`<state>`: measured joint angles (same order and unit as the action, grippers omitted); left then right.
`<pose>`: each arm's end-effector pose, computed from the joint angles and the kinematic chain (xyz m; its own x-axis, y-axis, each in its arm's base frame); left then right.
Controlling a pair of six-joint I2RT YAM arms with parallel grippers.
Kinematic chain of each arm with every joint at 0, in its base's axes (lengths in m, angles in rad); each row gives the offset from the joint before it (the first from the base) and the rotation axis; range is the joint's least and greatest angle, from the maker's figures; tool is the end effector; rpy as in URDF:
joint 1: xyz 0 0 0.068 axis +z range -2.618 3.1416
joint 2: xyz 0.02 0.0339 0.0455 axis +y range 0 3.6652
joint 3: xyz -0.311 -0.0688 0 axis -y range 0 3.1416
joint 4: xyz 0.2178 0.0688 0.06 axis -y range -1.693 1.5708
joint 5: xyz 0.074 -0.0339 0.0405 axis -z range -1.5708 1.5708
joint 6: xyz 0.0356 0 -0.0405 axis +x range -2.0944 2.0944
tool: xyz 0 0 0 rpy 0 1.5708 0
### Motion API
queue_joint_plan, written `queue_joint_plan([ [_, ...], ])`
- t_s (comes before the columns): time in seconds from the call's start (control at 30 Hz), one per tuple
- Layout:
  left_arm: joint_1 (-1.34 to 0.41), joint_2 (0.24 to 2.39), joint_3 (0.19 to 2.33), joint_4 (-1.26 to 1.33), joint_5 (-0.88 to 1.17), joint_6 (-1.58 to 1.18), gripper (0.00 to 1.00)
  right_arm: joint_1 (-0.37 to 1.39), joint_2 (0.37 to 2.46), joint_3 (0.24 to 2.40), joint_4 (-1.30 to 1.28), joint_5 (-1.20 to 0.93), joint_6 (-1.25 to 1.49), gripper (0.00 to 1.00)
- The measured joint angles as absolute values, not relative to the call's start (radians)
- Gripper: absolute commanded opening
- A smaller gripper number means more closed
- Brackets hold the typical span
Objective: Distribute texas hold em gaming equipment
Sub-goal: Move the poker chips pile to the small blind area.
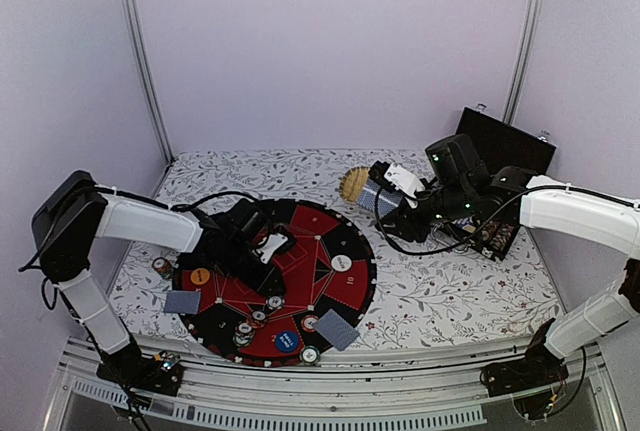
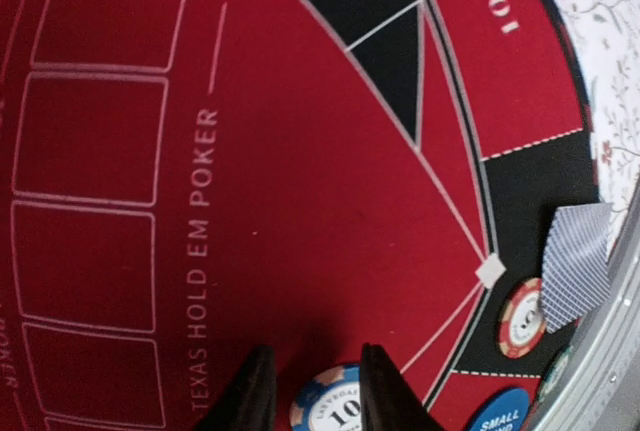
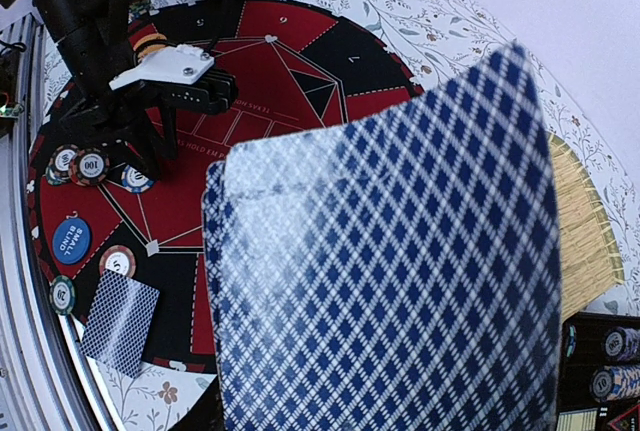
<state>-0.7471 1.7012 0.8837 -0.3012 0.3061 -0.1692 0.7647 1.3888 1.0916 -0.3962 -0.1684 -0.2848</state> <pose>0.2131 -0.2120 0.2069 -0.7759 0.4998 -0.3850 0.6227 0.7043 -0.3408 0.1932 0.1936 0.3432 -0.2247 -0.5995 -0.7682 -0.8739 0.4728 -0.1133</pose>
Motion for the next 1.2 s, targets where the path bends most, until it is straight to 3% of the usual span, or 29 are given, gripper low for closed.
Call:
queue_joint_plan([
  [0.43, -0.838, 1.654, 0.797, -0.280, 0.250, -0.209, 0.20, 0.765, 1.389, 1.092, -0.396, -0.173, -0.286, 0.43],
  [0.97, -0.918, 1.565, 0.745, -0.461, 0.347, -0.364, 0.19, 0.765, 1.389, 1.092, -0.396, -0.191, -0.291, 0.43],
  [1.2, -0.945, 1.528, 0.750, -0.575, 0.361, -0.384, 0.24, 0.765, 1.389, 1.092, -0.396, -0.196, -0.292, 0.43],
])
